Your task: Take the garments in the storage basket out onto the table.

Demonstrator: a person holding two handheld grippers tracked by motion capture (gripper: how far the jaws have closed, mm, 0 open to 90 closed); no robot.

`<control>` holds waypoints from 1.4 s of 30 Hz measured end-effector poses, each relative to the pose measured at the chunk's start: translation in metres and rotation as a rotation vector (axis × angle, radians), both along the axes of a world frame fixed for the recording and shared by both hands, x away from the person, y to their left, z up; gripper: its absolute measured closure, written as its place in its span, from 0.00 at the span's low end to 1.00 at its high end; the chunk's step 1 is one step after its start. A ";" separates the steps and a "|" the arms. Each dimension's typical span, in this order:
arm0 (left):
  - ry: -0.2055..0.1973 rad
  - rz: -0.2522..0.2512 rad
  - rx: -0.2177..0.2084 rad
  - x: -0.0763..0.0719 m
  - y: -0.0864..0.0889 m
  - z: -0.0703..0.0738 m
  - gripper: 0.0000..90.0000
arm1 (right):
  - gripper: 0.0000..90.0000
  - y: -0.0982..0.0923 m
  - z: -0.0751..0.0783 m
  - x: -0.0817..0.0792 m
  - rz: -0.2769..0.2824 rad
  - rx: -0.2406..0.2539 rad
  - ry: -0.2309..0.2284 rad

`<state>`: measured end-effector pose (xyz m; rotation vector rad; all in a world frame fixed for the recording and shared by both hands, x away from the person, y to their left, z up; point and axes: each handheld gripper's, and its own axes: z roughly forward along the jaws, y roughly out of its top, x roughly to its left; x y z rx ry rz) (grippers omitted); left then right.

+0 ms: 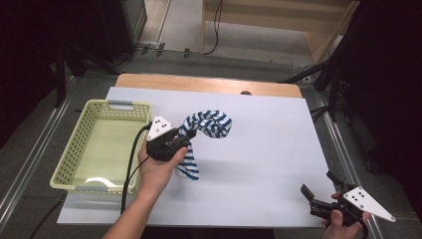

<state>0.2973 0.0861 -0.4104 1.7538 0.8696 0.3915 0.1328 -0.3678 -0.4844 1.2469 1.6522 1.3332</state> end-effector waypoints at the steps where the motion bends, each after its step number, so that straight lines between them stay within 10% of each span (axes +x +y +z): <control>1: 0.002 -0.004 -0.001 -0.001 -0.002 -0.001 0.78 | 0.00 0.000 0.000 0.000 0.000 0.001 0.001; 42: 0.107 -0.142 0.083 -0.019 -0.064 -0.062 0.78 | 0.00 0.002 -0.002 0.001 0.007 -0.007 0.004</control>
